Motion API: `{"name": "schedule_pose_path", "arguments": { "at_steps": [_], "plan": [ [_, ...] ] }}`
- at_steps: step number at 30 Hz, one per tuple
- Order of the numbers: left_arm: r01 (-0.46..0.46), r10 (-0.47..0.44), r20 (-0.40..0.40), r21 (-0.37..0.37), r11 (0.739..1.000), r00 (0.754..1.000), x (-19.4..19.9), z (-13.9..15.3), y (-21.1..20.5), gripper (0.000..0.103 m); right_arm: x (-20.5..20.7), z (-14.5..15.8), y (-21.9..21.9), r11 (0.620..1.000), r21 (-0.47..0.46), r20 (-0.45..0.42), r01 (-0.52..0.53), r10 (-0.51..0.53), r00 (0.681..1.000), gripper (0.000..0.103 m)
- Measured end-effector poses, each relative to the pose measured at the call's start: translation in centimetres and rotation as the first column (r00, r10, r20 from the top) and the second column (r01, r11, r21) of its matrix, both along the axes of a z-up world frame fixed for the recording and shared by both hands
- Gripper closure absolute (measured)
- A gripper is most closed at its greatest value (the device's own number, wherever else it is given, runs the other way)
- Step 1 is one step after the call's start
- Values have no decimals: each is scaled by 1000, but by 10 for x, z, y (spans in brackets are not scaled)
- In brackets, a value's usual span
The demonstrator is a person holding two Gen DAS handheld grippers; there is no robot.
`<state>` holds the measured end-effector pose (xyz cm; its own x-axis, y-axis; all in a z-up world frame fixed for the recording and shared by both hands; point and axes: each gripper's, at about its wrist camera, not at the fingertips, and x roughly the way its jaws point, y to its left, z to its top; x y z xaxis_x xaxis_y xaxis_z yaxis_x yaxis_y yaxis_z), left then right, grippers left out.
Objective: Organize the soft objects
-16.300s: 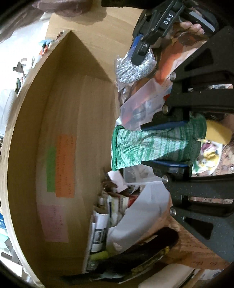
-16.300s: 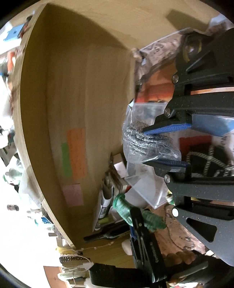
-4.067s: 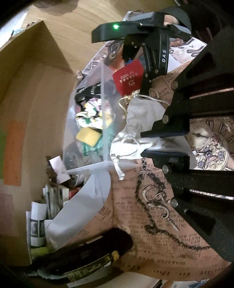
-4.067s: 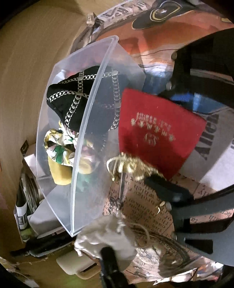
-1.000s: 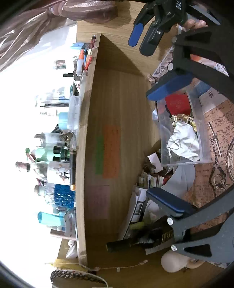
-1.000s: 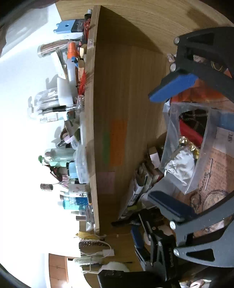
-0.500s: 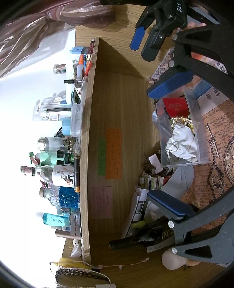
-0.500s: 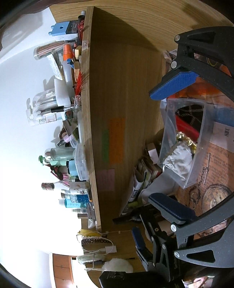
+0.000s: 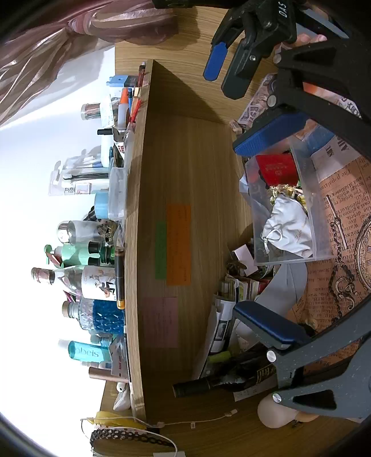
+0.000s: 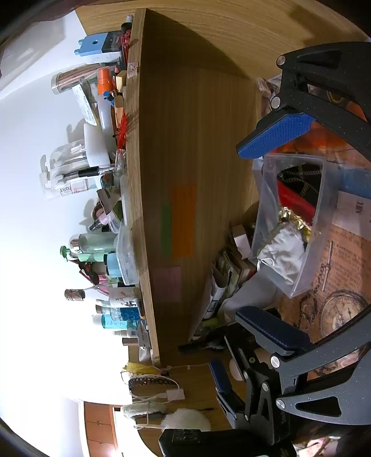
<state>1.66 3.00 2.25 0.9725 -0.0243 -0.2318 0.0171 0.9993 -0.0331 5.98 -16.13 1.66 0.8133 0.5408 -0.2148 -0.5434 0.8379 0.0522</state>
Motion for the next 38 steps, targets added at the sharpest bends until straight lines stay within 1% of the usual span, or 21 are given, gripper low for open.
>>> {"name": "schedule_pose_path", "arguments": {
  "at_steps": [9,26,38],
  "plan": [
    [2,-2,0,0,1000,1000,0,0,-2,0,-1,0,1,1000,3,1,1,-1,1000,0],
    [43,-44,-7,-5,999,999,4,-2,6,0,-1,-1,2,1000,2,-1,-1,1,1000,0],
    [52,-52,-11,-9,999,999,5,-3,5,0,-1,-3,6,1000,-4,-9,-1,1,1000,0]
  ]
}}
